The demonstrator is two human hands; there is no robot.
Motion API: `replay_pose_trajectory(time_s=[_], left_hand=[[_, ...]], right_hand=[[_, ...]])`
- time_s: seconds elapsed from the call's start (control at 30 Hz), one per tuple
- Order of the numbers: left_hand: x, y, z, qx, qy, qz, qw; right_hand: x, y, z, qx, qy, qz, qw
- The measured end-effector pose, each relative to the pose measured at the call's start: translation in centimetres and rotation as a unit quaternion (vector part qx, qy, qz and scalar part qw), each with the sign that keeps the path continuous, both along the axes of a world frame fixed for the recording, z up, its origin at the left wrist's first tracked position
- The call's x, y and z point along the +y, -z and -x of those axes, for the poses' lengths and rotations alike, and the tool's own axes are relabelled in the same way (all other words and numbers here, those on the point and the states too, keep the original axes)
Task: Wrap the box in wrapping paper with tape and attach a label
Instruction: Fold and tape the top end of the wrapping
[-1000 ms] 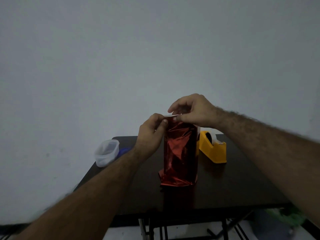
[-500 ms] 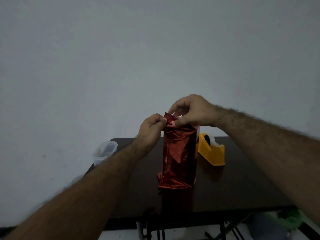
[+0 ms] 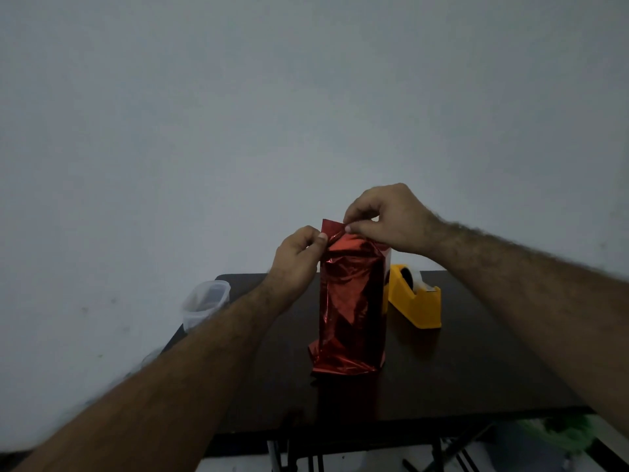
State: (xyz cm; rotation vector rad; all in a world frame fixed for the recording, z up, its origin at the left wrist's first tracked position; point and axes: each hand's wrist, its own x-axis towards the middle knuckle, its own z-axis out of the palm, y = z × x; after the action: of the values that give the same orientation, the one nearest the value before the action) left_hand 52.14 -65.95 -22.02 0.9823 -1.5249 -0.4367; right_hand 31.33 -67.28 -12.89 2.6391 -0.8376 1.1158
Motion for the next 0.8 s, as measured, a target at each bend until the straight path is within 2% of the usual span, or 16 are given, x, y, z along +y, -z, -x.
replay_pose_trajectory(time_s=[0.17, 0.3, 0.37, 0.53, 0.7, 0.8], left_hand=[[0.0, 0.0, 0.1, -0.005, -0.009, -0.005, 1.0], [-0.2, -0.1, 0.4, -0.017, -0.018, 0.006, 1.0], [-0.4, 0.0, 0.3, -0.015, -0.016, 0.009, 1.0], [-0.2, 0.2, 0.5, 0.012, 0.014, -0.001, 1.0], [0.2, -0.2, 0.8, 0.033, 0.007, -0.01, 0.999], [0.3, -0.3, 0.9, 0.028, -0.007, -0.005, 1.0]], right_hand=[[-0.8, -2.3, -0.1, 0.006, -0.024, -0.201, 0.979], [-1.8, -2.6, -0.5, 0.019, 0.003, -0.288, 0.957], [-2.0, -1.7, -1.1, -0.025, 0.014, -0.325, 0.945], [-1.5, 0.0, -2.0, -0.184, 0.065, -0.211, 0.958], [0.0, 0.2, -1.6, -0.12, 0.048, -0.261, 0.957], [-0.4, 0.0, -2.0, -0.135, 0.067, -0.227, 0.962]])
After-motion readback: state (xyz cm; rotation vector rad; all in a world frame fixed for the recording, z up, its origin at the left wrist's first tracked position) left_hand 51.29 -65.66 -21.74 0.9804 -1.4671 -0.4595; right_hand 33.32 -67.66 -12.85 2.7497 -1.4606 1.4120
